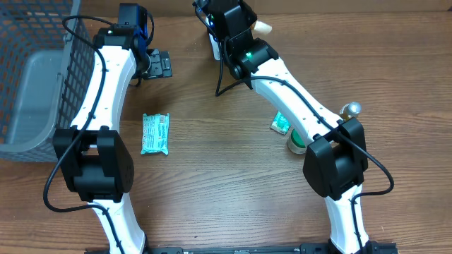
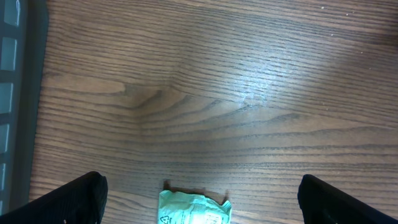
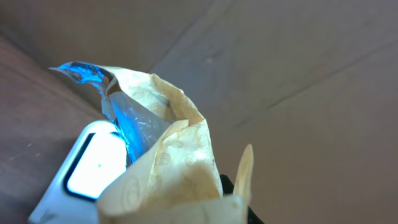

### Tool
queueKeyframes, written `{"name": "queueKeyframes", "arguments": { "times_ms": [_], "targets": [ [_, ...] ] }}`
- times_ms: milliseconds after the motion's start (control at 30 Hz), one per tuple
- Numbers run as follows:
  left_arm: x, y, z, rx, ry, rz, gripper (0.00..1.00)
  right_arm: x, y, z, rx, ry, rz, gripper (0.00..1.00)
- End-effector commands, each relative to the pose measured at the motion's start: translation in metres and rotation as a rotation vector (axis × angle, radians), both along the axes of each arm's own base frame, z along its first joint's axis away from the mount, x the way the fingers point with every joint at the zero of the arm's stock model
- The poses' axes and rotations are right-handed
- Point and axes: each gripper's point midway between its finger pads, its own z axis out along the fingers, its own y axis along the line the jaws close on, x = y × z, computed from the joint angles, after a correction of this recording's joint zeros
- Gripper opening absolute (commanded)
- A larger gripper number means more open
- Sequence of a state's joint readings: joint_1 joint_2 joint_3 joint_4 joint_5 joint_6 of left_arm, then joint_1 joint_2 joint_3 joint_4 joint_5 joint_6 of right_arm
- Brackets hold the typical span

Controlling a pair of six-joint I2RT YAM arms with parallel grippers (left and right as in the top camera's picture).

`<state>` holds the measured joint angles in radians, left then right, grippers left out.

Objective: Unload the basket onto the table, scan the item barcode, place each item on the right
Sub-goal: 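Hold the bread bag in front of the white scanner window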

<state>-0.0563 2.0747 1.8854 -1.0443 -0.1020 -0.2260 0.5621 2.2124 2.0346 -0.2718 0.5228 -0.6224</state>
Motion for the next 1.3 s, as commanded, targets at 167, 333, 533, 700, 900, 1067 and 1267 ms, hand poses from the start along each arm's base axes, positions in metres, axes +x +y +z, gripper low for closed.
{"name": "queueKeyframes", "arguments": {
  "times_ms": [167,333,533,700,900,1067,1267],
  "targets": [
    [-0.001,0.003,0.004,0.014,-0.007,-0.009,1.00,0.020,0.004,-0.015,-0.040,-0.083,-0.042,0.04],
    [-0.001,0.003,0.004,0.014,-0.008,-0.010,1.00,0.022,0.006,-0.027,-0.050,-0.066,-0.038,0.04],
    [-0.001,0.003,0.004,0.014,-0.007,-0.009,0.99,0.022,0.011,-0.031,-0.037,-0.054,-0.010,0.04],
    [-0.001,0.003,0.004,0.014,-0.008,-0.009,0.99,0.018,0.016,-0.041,-0.035,-0.009,0.022,0.04],
    [-0.001,0.003,0.004,0.014,-0.007,-0.009,1.00,0.016,0.016,-0.048,0.014,0.018,0.004,0.04],
    [-0.001,0.003,0.004,0.014,-0.007,-0.009,1.00,0.010,0.020,-0.061,-0.001,0.076,0.041,0.04],
    [-0.001,0.003,0.004,0.014,-0.007,-0.009,1.00,0.007,0.022,-0.068,0.039,0.110,0.041,0.04]
  ]
}}
